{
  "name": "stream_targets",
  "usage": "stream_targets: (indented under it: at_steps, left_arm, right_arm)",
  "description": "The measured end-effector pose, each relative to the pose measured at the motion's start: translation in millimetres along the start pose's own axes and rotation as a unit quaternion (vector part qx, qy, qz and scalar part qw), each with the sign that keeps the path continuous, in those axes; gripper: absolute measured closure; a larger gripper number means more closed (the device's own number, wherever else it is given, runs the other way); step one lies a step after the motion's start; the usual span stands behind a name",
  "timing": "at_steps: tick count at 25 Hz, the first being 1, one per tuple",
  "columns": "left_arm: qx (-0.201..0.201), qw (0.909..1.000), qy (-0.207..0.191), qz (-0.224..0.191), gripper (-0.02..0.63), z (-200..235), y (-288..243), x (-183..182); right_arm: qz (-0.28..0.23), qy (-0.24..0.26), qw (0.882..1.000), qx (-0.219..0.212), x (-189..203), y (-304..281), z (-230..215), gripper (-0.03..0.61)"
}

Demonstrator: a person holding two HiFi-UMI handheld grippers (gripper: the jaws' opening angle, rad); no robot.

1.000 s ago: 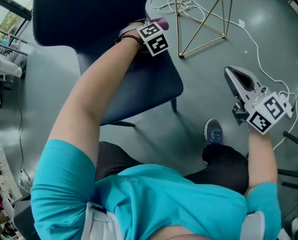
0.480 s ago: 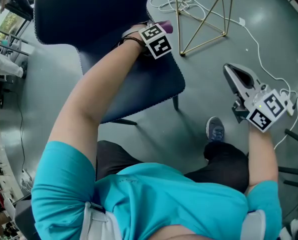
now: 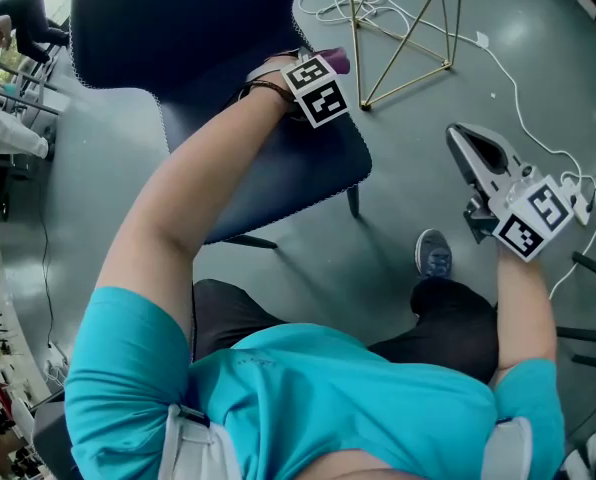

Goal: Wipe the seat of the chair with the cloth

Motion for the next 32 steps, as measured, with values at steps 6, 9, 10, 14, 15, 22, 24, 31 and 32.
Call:
stream_targets:
  at_steps: [6,9,10,14,15,22,24,31,32]
  left_arm:
    - [0.018,0.9998,-0.006,-0.005,0.565,-14,11,-3]
    - [0.021,0.9997,-0.010,-0.010,0.565,-22,19,-3]
    - [0.022,0.9996,-0.011,-0.012,0.565,-25,21,-3]
    - [0.022,0.9995,-0.015,-0.015,0.565,-35,29,-5]
    - [0.022,0.9995,-0.016,-0.016,0.565,-37,31,-5]
    - [0.037,0.9987,-0.031,-0.020,0.565,-58,48,-4]
    - [0.039,0.9984,-0.037,-0.020,0.565,-63,54,-5]
    - [0.043,0.9967,-0.065,-0.020,0.565,-89,72,-9]
    - [0.045,0.9964,-0.069,-0.020,0.565,-92,74,-10]
  right_arm:
    - [-0.005,-0.001,1.000,0.001,0,2,2,0.588]
    - [-0.004,-0.001,1.000,-0.001,1,0,7,0.588]
    - [-0.004,0.000,1.000,-0.002,1,0,9,0.588]
    - [-0.005,0.000,1.000,-0.003,0,-3,11,0.588]
    - [-0.005,0.000,1.000,-0.004,0,-3,11,0.588]
    - [-0.005,0.002,1.000,-0.008,3,-7,23,0.588]
    - [-0.006,0.002,1.000,-0.008,2,-7,25,0.588]
    - [-0.007,0.002,1.000,-0.012,1,-10,28,0.588]
    - [-0.007,0.003,1.000,-0.014,1,-11,29,0.588]
Point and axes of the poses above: the fingertips, and each gripper's own axes: y backward along the fingers, z to its left, x out of its underside, the point moved 9 cm from there along y, backward along the fingers, and after that the axes turned 1 degree about -x, right-handed, at the moved point
